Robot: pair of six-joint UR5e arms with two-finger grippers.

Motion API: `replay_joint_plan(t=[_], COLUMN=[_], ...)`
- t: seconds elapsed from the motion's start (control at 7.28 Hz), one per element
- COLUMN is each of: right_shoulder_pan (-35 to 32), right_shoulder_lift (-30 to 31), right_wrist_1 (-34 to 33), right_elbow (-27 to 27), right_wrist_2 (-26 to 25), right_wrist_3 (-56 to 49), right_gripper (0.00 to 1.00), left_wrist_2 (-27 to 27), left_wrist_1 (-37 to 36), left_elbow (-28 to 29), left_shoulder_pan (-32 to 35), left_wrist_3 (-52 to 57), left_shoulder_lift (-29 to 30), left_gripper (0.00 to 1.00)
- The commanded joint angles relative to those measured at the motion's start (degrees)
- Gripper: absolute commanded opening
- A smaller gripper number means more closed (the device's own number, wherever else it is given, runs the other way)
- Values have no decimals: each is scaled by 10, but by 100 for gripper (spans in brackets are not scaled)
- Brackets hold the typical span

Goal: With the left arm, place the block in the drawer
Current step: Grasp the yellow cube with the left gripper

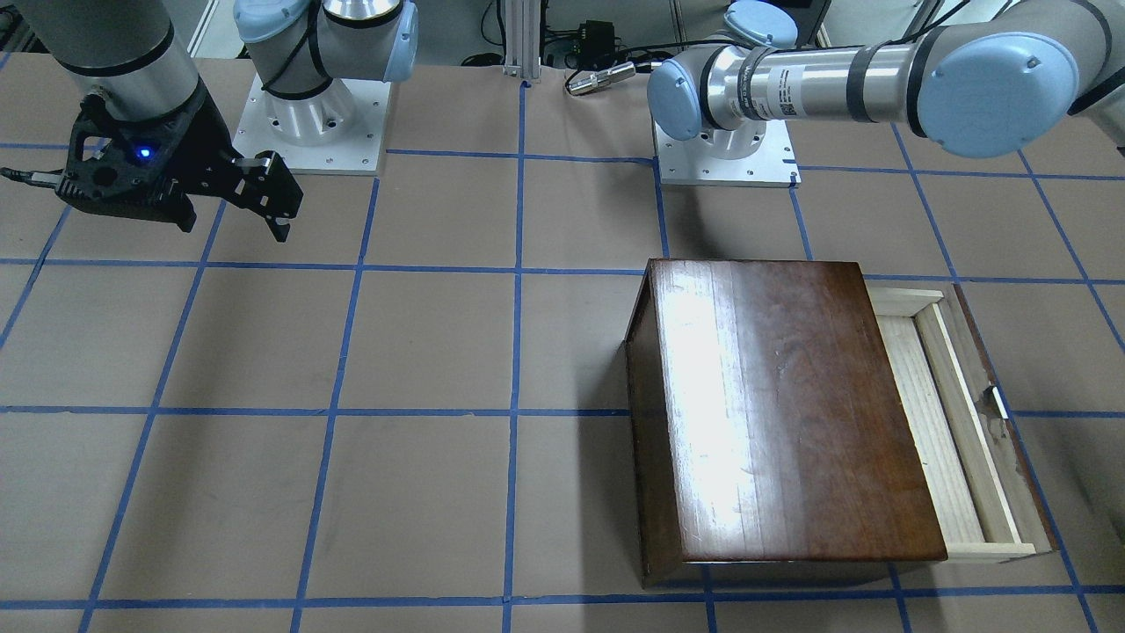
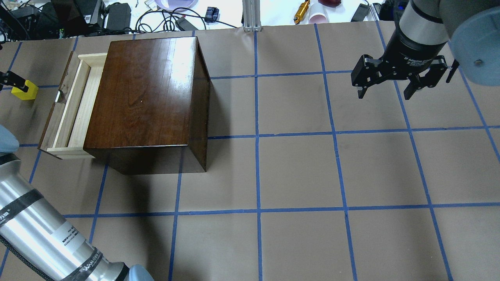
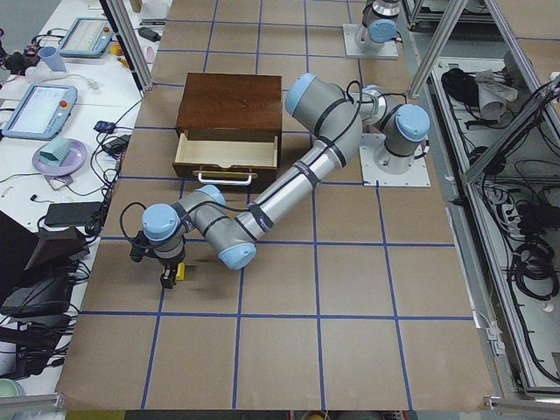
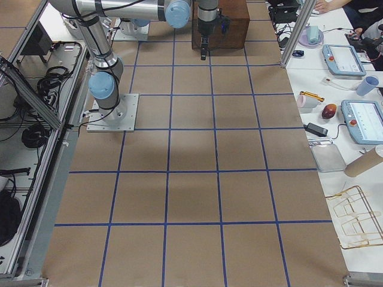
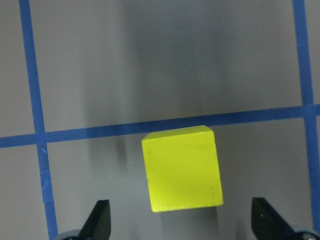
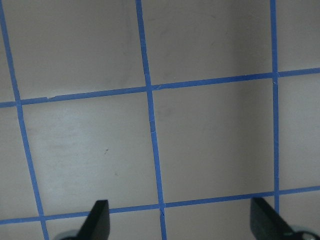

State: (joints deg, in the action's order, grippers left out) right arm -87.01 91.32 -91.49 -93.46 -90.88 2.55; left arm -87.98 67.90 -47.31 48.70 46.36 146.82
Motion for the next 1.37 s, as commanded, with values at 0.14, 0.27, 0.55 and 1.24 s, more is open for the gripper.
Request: replay_joint_plan(t=[0.14,0.27,0.55,1.24], right_shoulder_pan=[0,0,0,0], right_shoulder_lift=[0,0,0,0], right_wrist_1=[0,0,0,0], right_elbow=[0,0,0,0], right_wrist_2=[0,0,0,0], right_wrist_3=[0,0,0,0], right_gripper=[100,100,100,100], left_wrist_2=[1,3,4,17], left_wrist_1=[-4,-4,-3,94], left_elbow=[13,14,14,14], left_shoulder_pan=[1,1,1,7], left_wrist_3=[-2,-3,-2,1], left_shoulder_lift=[19,21,20,-62], left_gripper=[98,82,13,0])
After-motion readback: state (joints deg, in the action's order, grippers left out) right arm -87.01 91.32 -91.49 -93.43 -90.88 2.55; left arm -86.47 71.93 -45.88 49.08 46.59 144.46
